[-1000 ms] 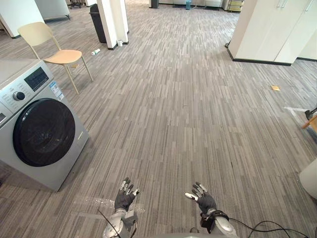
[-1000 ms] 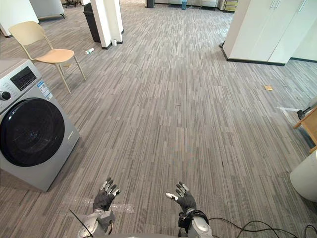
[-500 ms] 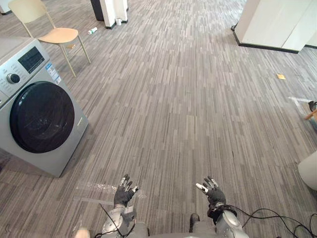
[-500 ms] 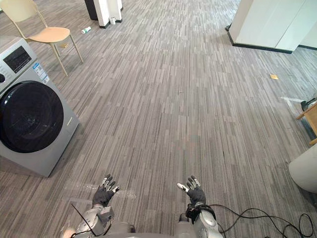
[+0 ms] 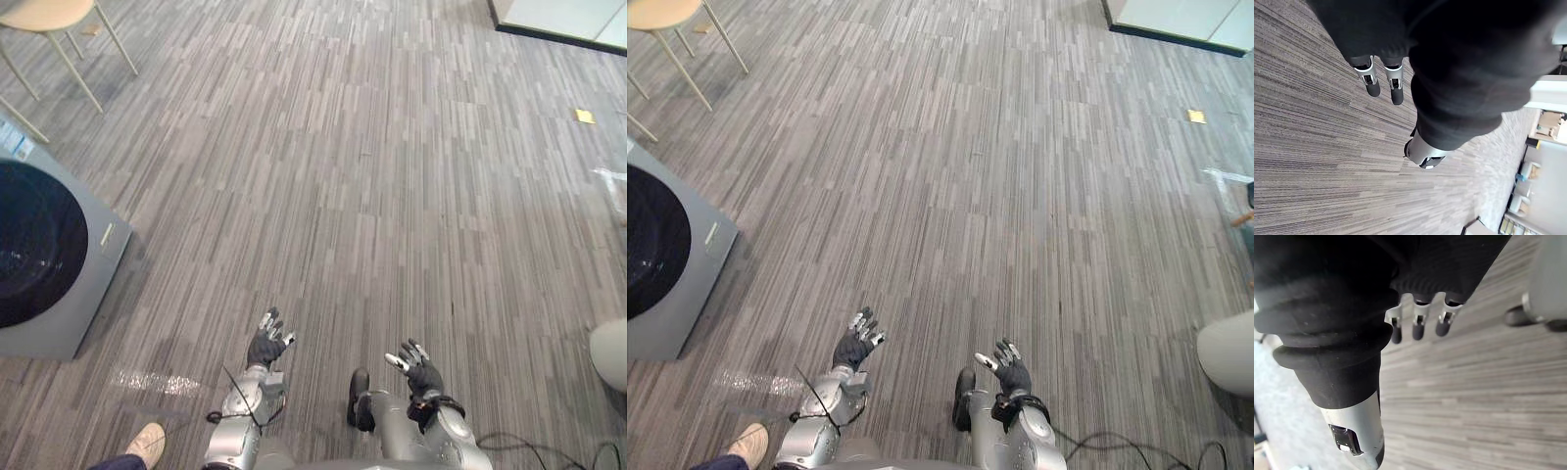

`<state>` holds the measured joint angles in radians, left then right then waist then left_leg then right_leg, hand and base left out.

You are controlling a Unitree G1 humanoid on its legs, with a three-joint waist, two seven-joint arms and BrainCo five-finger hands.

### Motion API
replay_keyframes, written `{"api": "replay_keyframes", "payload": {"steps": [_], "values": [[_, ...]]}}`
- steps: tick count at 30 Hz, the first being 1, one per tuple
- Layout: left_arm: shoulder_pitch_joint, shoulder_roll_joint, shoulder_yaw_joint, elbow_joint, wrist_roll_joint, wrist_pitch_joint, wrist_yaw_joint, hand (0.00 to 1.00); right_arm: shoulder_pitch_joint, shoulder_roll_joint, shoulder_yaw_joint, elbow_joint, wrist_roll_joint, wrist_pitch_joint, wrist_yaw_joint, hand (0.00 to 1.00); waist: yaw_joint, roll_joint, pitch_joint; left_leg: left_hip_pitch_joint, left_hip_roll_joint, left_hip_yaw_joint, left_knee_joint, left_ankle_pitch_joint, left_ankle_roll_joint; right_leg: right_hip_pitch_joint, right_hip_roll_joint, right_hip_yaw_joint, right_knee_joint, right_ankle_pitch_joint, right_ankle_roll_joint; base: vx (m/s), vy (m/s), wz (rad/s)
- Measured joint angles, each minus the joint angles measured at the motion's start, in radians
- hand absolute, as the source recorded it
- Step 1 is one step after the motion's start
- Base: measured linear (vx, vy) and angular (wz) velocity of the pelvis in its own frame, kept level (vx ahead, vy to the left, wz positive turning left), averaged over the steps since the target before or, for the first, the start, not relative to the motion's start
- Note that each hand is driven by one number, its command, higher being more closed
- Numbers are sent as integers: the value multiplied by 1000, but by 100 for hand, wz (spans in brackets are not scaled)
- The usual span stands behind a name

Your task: Organize washtable

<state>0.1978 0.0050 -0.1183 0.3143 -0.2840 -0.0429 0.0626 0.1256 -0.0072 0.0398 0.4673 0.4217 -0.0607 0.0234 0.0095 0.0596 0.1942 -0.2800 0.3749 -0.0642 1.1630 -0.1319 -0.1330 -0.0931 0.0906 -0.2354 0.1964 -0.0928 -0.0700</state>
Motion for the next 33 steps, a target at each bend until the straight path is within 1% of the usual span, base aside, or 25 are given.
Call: {"api": "replay_keyframes", "payload": {"steps": [2,4,6,7,9,10,11,12,14,15,17,18,19,20,21,22,23,24,26,27,29,30,31,32,33], "values": [[1,-4,1,-14,-3,0,-12,0,-4,-21,-2,0,1,-2,-1,0,3,-15,10,-59,-48,57,-26,-49,72,145,-8,43,-71,-3,-4,626,-159,-8],[13,-4,4,-43,-17,-5,-17,0,-27,-30,-1,0,1,-3,-1,0,8,-24,16,-124,-118,87,-136,-68,92,213,-28,71,-102,-20,-24,500,12,-23],[30,-4,9,-74,-19,-5,-18,0,-41,-29,0,0,1,-4,0,0,17,-36,23,-179,-198,99,-280,-68,93,253,-63,89,-114,-57,-16,462,114,-34],[40,-10,18,-101,-20,-4,-18,0,-45,-30,1,-2,1,-4,2,0,35,-48,32,-203,-259,106,-438,-58,77,287,-98,99,-118,-97,1,468,175,-51],[81,-40,45,-164,-20,-5,-18,0,-42,-34,1,-2,4,-4,3,0,62,-34,36,-217,-286,98,-724,6,2,354,-113,106,-152,-137,26,503,217,-65],[102,-46,63,-208,-20,-8,-18,0,-44,-29,9,0,22,-2,3,0,88,-18,30,-221,-280,100,-795,132,-4,397,-126,124,-170,-189,54,537,296,-65],[93,-48,78,-210,-20,-10,-17,0,-56,-20,25,14,44,-2,4,0,103,-40,25,-229,-304,136,-729,166,75,414,-159,148,-168,-206,75,647,361,-54],[83,-54,91,-220,-24,-10,-16,0,-75,-20,54,27,52,2,5,0,103,-51,20,-247,-309,156,-683,121,113,398,-185,160,-135,-188,92,530,313,-28],[97,-55,91,-257,-29,-12,-18,0,-103,-22,115,29,52,11,31,0,117,-62,15,-238,-309,200,-607,40,154,355,-220,210,-13,-153,115,510,290,-40],[108,-49,92,-262,-29,-12,-18,0,-110,-18,134,29,51,18,50,0,116,-75,7,-207,-322,225,-600,2,170,319,-241,233,88,-132,144,673,409,-49],[110,-36,87,-265,-29,-11,-19,0,-124,12,136,28,50,21,72,0,109,-83,3,-115,-352,252,-620,-57,197,214,-273,274,372,-5,159,487,318,-26],[105,-27,84,-269,-29,-11,-20,0,-122,25,136,29,51,21,81,0,101,-84,3,-38,-371,257,-647,-88,200,142,-286,296,575,116,190,503,338,-2],[103,-18,84,-270,-29,-11,-20,0,-115,30,142,29,53,22,87,0,89,-85,3,48,-393,254,-687,-105,206,67,-302,281,769,119,185,503,338,6],[105,-9,85,-270,-29,-11,-20,0,-108,30,145,29,54,22,87,0,82,-84,2,96,-403,250,-716,-110,209,33,-307,257,839,103,166,578,365,22],[107,4,92,-270,-28,-12,-18,0,-85,28,150,28,58,20,89,0,66,-81,-1,180,-418,230,-788,-114,210,-30,-302,197,905,53,103,469,264,37],[107,16,94,-269,-28,-13,-16,0,-66,28,151,27,58,20,88,0,53,-71,-1,249,-429,200,-856,-117,214,-93,-295,124,896,-6,68,561,296,43],[107,19,93,-269,-28,-12,-16,0,-48,26,150,25,58,21,88,0,45,-73,-3,277,-431,188,-880,-121,211,-124,-284,94,873,-36,62,468,177,58],[108,20,91,-264,-28,-12,-16,0,-9,25,145,20,60,24,88,0,31,-74,-5,322,-435,153,-918,-129,215,-190,-253,44,795,-85,68,372,94,67],[104,19,72,-243,-28,-10,-17,0,58,29,105,9,69,29,85,0,-4,-82,-9,399,-447,83,-975,-148,200,-278,-200,1,516,-94,86,530,66,100],[99,18,57,-226,-28,-10,-17,0,84,30,81,-10,80,32,81,0,-10,-81,-8,438,-455,60,-995,-160,205,-305,-188,-13,369,-67,97,721,37,89],[100,18,37,-210,-27,-7,-16,0,120,34,47,-56,96,33,71,0,-26,-90,-15,525,-474,2,-1037,-192,206,-333,-170,-16,-4,61,140,738,-11,79],[100,18,34,-205,-27,-6,-16,0,126,33,47,-71,98,33,66,0,-32,-94,-19,552,-477,-12,-1046,-206,191,-352,-169,-18,-41,69,145,746,-57,89],[106,18,30,-188,-27,-6,-16,0,131,31,45,-89,100,34,63,0,-44,-93,-30,603,-469,-29,-1038,-232,152,-376,-161,-35,-53,86,114,820,-93,89],[129,17,27,-174,-26,-3,-16,0,149,33,48,-106,100,36,63,0,-57,-93,-64,619,-461,-46,-975,-249,125,-376,-153,-84,-45,127,12,872,-113,94],[138,12,25,-171,-26,-3,-16,0,155,32,46,-109,100,36,63,0,-68,-90,-80,619,-455,-59,-924,-254,116,-368,-151,-87,-27,184,-57,952,-143,95]]}}
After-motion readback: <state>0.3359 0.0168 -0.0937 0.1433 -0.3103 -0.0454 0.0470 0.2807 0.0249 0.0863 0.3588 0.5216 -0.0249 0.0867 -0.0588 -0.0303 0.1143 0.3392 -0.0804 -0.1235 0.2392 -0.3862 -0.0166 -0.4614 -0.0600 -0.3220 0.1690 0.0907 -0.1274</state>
